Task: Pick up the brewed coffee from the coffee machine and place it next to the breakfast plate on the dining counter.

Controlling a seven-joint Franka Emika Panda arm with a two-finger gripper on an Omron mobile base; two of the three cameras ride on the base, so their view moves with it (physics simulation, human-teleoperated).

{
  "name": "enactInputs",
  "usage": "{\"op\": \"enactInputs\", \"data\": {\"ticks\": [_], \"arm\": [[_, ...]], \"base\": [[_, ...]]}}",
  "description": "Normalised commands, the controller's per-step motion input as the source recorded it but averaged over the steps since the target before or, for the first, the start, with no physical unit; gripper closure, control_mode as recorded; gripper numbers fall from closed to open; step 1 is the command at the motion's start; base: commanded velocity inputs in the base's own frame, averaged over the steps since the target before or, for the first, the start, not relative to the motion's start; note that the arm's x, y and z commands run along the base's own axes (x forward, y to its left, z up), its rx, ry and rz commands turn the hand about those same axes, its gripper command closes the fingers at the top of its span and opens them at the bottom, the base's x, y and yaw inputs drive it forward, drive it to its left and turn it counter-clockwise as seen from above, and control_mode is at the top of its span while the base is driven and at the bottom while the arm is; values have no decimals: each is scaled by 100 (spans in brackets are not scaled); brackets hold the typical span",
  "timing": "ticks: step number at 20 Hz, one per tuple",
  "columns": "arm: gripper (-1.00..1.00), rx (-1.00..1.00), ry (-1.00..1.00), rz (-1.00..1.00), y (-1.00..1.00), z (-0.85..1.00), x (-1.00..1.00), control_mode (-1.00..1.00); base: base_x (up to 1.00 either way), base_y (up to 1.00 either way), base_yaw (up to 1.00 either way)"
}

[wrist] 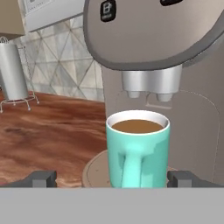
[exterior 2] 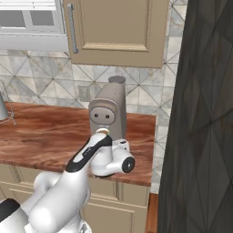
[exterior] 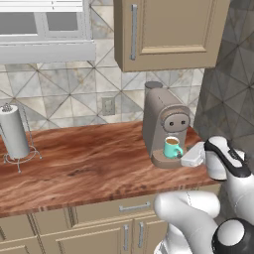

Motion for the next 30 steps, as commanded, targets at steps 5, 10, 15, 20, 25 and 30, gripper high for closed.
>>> {"op": "enactInputs", "data": {"ticks": [5, 10, 15, 20, 25, 30], "arm": [[-100, 0, 0, 0, -1, -11, 8, -100], [-100, 0, -1, 0, -3, -9, 8, -100], [-100, 0, 0, 0, 0, 0, 7, -100], [-100, 0, 0, 0, 1, 0, 13, -100], [-100, 0, 0, 0, 0, 0, 0, -100], [-100, 0, 0, 0, 0, -3, 2, -100]], "base": [[0, 0, 0], [0, 0, 0], [0, 0, 0], [0, 0, 0], [0, 0, 0], [0, 0, 0]]}}
